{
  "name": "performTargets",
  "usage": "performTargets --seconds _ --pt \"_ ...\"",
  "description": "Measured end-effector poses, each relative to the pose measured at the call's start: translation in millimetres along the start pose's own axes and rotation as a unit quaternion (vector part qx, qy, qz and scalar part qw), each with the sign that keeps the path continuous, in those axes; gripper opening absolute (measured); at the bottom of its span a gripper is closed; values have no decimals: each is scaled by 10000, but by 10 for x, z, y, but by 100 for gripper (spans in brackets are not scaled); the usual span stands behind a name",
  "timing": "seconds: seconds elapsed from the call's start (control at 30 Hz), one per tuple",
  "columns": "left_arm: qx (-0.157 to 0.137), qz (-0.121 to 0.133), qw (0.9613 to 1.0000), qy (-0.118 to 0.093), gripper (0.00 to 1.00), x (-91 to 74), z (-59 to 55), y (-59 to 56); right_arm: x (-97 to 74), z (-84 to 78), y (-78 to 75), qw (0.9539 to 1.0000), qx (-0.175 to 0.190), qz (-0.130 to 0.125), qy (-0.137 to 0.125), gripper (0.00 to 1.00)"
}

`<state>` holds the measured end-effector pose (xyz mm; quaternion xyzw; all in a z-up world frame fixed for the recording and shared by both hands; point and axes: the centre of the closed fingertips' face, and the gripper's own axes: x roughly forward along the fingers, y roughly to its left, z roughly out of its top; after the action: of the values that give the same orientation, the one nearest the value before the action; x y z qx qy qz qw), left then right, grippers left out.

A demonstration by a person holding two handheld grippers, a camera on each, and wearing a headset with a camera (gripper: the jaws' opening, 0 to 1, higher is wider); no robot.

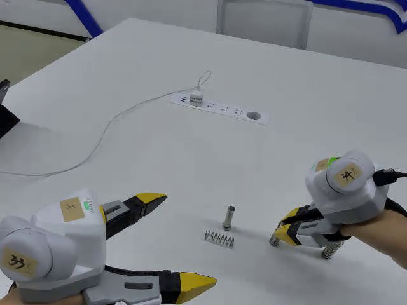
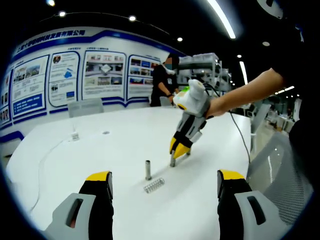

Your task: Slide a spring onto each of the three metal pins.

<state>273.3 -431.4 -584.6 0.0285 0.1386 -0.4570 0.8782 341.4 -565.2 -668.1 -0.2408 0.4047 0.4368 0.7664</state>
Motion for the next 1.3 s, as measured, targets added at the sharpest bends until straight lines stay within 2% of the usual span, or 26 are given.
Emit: performTargets --seconds 0.43,0.6,0.77,0.93,1.03,1.13,1.3 --pt "-12 -9 10000 -13 88 13 8 0 14 1 4 10000 -44 21 -28 12" --pt "9 -29 10000 -8 88 14 13 -9 -45 5 30 10000 -60 35 -64 18" --pt "40 -46 10000 -25 88 19 38 -13 -174 79 -23 9994 -81 -150 -299 19" --pt "69 -45 10000 -39 87 24 66 -9 -292 197 -14 9968 -247 -338 -682 19" --pt "84 -44 9999 -55 87 23 85 -14 -334 311 71 9937 -349 -315 -1013 19" --pt "102 -53 9999 -54 87 20 91 -17 -346 441 219 9900 -489 -209 -1303 19" --pt "106 -28 9999 -34 87 8 86 3 -209 557 444 9880 -580 -23 -1429 19"
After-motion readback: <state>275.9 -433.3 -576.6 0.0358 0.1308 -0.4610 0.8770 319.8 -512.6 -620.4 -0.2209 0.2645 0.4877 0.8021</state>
